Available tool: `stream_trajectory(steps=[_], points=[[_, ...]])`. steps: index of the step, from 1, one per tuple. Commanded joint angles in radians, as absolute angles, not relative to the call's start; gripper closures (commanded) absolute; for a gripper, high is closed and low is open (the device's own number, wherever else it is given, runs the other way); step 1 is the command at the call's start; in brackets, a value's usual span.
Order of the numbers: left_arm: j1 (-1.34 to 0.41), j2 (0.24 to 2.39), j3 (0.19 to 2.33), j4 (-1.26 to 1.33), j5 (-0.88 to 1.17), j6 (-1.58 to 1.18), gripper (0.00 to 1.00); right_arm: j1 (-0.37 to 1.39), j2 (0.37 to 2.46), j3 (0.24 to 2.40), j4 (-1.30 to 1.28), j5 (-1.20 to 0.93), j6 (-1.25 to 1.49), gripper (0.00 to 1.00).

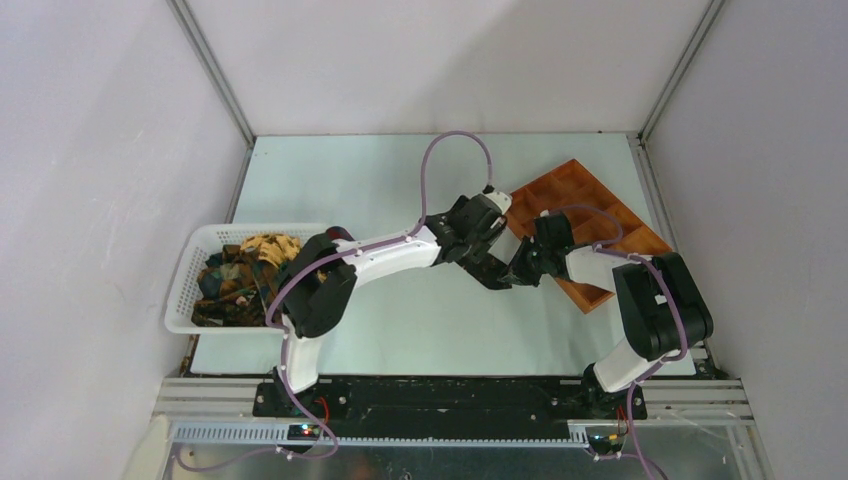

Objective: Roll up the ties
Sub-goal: Roll the tie at the center of the board.

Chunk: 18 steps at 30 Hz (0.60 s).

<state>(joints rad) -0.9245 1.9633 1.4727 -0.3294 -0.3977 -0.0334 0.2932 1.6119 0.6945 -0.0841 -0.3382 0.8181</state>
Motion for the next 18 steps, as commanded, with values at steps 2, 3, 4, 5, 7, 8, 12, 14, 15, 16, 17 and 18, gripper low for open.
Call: stream_trajectory(steps=[2,3,4,5,7,8,12,14,15,16,17,18], points=[[-0.926,1.968,1.538,-0.358,-0.41,-0.025,0.27,0.292,1.638,0.688,-0.089,-0.299,0.799,1.0],[-0.925,1.971,1.538,-0.359,-0.408,-0.027,0.27,0.292,1.638,0.689,-0.088,-0.299,0.799,1.0],[-0.926,1.978,1.539,-0.361,-0.407,-0.027,0.28,0.292,1.638,0.688,-0.088,-0.299,0.798,1.0],[-0.925,1.986,1.54,-0.362,-0.41,-0.027,0.28,0.291,1.639,0.689,-0.088,-0.299,0.798,1.0],[-0.925,1.999,1.547,-0.367,-0.418,-0.024,0.28,0.29,1.64,0.688,-0.089,-0.299,0.798,1.0],[-0.924,2.004,1.554,-0.374,-0.421,-0.021,0.27,0.29,1.639,0.688,-0.09,-0.3,0.798,1.0],[-0.924,2.034,1.582,-0.4,-0.436,-0.013,0.28,0.289,1.637,0.688,-0.092,-0.299,0.796,1.0],[-0.924,2.044,1.591,-0.415,-0.442,-0.012,0.28,0.29,1.637,0.689,-0.091,-0.299,0.795,1.0],[-0.924,2.047,1.592,-0.42,-0.446,-0.012,0.28,0.29,1.638,0.689,-0.092,-0.299,0.795,1.0],[-0.925,2.047,1.591,-0.423,-0.451,-0.012,0.28,0.29,1.639,0.689,-0.091,-0.299,0.795,1.0],[-0.925,2.047,1.59,-0.427,-0.454,-0.013,0.28,0.289,1.639,0.688,-0.091,-0.3,0.795,1.0],[-0.925,2.048,1.589,-0.427,-0.462,-0.014,0.28,0.288,1.641,0.688,-0.089,-0.302,0.795,1.0]])
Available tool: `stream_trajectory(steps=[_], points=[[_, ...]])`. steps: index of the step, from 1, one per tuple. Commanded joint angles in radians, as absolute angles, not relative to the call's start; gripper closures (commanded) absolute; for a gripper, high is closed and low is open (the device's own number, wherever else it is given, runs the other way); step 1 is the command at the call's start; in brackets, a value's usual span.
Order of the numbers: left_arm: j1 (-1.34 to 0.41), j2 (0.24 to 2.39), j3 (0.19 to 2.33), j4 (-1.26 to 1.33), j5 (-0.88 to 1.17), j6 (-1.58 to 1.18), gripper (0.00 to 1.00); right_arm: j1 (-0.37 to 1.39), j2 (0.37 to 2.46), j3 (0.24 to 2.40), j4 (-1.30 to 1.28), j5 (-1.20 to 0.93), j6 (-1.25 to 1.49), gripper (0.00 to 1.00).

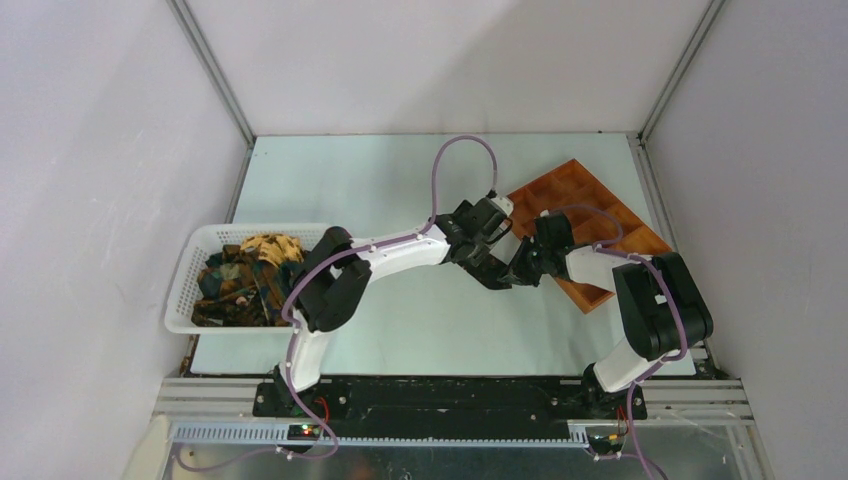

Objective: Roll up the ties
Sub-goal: Roll the tie at the center of the board.

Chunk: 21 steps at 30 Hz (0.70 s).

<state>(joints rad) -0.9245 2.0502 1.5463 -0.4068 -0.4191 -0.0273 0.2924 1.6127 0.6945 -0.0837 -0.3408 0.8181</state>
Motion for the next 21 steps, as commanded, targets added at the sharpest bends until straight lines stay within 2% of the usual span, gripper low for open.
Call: stream_trajectory(steps=[1,21], points=[[-0.924,2.047,1.587,-0.429,-0.467,-0.014,0.28,0.287,1.641,0.687,-0.089,-0.302,0.795,1.0],[-0.925,2.097,1.632,-0.467,-0.507,-0.002,0.26,0.288,1.641,0.688,-0.088,-0.31,0.792,1.0]])
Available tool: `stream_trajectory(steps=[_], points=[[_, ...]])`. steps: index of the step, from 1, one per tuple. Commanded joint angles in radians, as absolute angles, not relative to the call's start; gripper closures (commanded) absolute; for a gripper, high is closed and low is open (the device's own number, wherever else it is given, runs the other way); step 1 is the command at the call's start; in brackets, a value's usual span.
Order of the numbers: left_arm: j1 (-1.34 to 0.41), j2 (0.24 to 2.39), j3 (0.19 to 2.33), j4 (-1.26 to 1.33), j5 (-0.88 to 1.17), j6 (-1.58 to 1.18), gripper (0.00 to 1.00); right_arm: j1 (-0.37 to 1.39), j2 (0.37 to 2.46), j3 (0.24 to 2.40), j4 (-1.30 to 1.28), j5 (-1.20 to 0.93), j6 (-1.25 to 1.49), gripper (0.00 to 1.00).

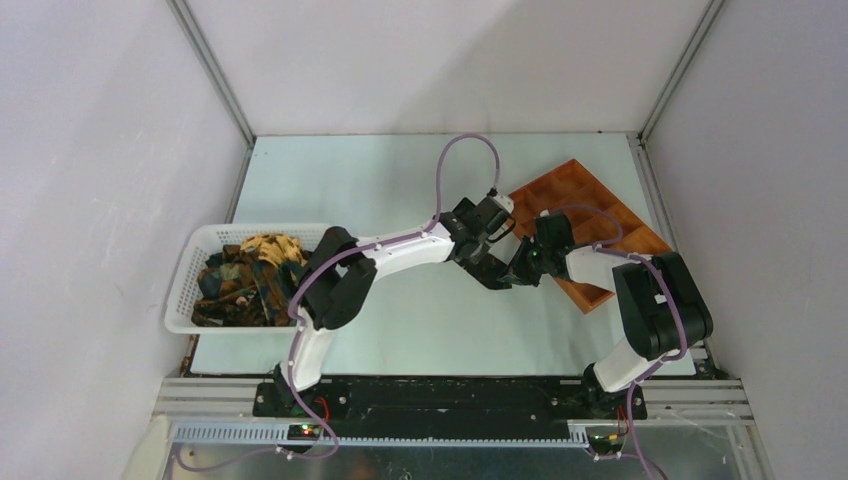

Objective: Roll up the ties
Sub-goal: Roll the tie at the center of the board.

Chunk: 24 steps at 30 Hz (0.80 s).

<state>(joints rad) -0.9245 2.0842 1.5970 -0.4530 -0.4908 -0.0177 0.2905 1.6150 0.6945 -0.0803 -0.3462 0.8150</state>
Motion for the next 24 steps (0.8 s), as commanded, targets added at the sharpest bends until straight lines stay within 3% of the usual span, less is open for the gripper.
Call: stream_trajectory(steps=[1,13,24], points=[[-0.924,2.098,1.632,-0.472,-0.505,-0.002,0.26,0.287,1.641,0.688,-0.088,-0.31,0.792,1.0],[-0.922,2.129,1.64,-0.495,-0.513,-0.002,0.28,0.285,1.641,0.688,-0.085,-0.313,0.79,1.0],[-0.907,2.14,1.649,-0.501,-0.559,0.036,0.45,0.284,1.643,0.687,-0.097,-0.304,0.785,1.0]])
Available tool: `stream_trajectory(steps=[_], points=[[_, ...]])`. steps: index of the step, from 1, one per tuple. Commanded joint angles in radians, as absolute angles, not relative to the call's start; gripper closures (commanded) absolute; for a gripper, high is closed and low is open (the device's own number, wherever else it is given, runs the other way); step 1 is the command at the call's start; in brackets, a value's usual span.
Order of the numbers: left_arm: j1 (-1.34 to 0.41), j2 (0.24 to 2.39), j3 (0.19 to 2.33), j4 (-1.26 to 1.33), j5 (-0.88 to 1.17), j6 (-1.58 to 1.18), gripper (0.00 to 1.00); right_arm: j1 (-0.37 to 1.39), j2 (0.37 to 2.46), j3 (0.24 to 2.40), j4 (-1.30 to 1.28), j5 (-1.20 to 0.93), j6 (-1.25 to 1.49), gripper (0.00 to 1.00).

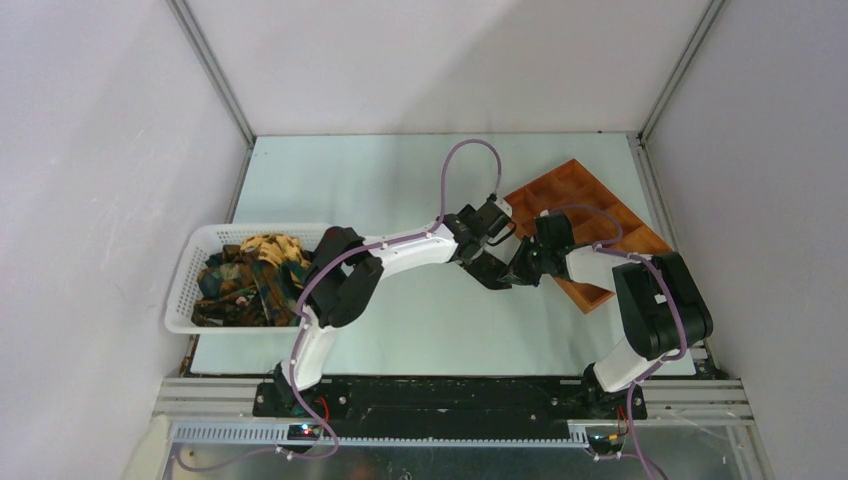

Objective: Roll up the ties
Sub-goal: Roll the tie at the center of the board.

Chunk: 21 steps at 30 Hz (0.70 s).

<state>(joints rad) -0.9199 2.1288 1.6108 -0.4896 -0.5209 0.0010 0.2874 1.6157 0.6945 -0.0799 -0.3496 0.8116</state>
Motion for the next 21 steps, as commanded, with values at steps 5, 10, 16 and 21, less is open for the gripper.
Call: stream_trajectory(steps=[5,10,16,21], points=[[-0.9,2.144,1.656,-0.503,-0.61,0.067,0.5,0.284,1.644,0.688,-0.097,-0.302,0.785,1.0],[-0.884,2.148,1.656,-0.5,-0.637,0.097,0.52,0.282,1.648,0.687,-0.1,-0.302,0.785,1.0],[-0.874,2.16,1.657,-0.483,-0.679,0.124,0.53,0.28,1.649,0.687,-0.101,-0.302,0.782,1.0],[-0.872,2.163,1.655,-0.463,-0.692,0.129,0.53,0.28,1.654,0.687,-0.1,-0.302,0.781,1.0]])
